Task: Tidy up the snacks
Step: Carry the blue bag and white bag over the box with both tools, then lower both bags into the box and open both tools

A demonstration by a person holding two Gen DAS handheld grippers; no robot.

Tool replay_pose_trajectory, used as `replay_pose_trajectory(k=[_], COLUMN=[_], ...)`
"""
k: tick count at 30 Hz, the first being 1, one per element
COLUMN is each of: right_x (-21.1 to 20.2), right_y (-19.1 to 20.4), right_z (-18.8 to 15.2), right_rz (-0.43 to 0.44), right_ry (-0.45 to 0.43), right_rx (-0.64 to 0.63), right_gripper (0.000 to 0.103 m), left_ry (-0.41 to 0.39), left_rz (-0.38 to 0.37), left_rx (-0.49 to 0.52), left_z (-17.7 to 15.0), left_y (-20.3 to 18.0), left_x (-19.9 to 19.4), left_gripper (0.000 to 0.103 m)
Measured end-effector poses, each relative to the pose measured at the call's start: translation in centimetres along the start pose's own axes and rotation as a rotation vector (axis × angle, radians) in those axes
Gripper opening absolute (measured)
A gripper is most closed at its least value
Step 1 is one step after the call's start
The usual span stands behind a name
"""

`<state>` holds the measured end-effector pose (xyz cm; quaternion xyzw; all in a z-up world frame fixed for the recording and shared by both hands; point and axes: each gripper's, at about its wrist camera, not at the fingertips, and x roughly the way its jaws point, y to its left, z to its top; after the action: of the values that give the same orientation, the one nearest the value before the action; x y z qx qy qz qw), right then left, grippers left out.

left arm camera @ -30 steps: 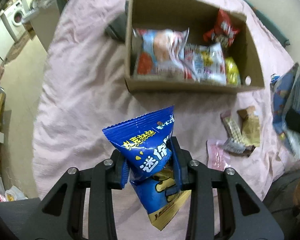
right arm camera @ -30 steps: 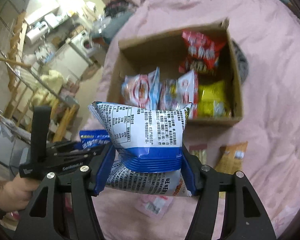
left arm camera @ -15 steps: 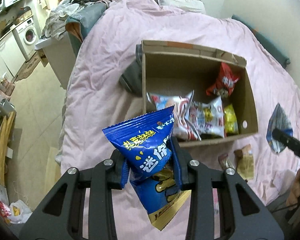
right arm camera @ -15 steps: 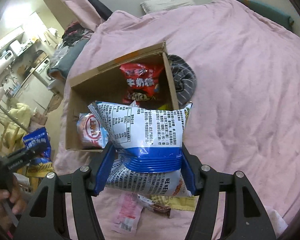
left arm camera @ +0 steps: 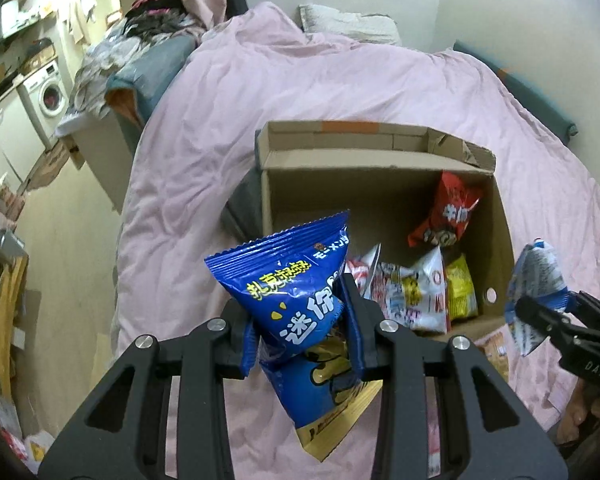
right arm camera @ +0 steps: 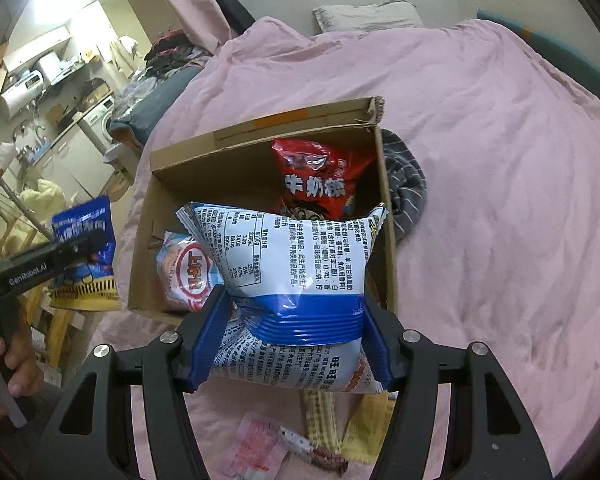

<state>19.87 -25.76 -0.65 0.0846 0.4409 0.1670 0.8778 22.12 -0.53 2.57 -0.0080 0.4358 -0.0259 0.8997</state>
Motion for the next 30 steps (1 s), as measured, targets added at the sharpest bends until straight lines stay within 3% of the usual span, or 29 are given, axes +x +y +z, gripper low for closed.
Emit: replay_pose_trajectory(k=[10, 15, 20, 23, 27, 30], right_x=[4.6, 8.3, 11.1, 11.7, 11.2, 11.1], right_y=[1.1, 0.7, -0.4, -0.9, 0.1, -0.2], right_z=[4.7, 6.8, 6.9, 6.8, 6.4, 6.3], right_rz=[-0.034, -0.042, -0.065, -0.007, -0.056, -0.049], right_ry=[-0.036, 0.009, 0.086, 0.145, 0.142, 0.136], right_rx=[-0.094, -0.104, -0.083, -0.034, -0.115, -0.097], right_gripper=[0.064, 0.064, 0.064, 0.064, 0.064, 0.065], left_ry=[-0.032, -0.038, -0.013, 0.004, 0.008, -0.001], left_rz=[-0.022, -0.041, -0.056, -0.065, -0.072, -0.079], left_rx=[0.035, 0.03, 0.012, -0.012, -0.029, -0.023], left_z=[2.7, 3.1, 3.3, 3.6, 3.8, 3.8], left_y=[-1.6, -1.6, -1.1, -0.8, -0.6, -0.8], left_x=[4.3, 6.3, 7.7, 8.4, 8.8, 8.6], left_gripper=[0.031, 0.032, 0.032, 0.032, 0.032, 0.032])
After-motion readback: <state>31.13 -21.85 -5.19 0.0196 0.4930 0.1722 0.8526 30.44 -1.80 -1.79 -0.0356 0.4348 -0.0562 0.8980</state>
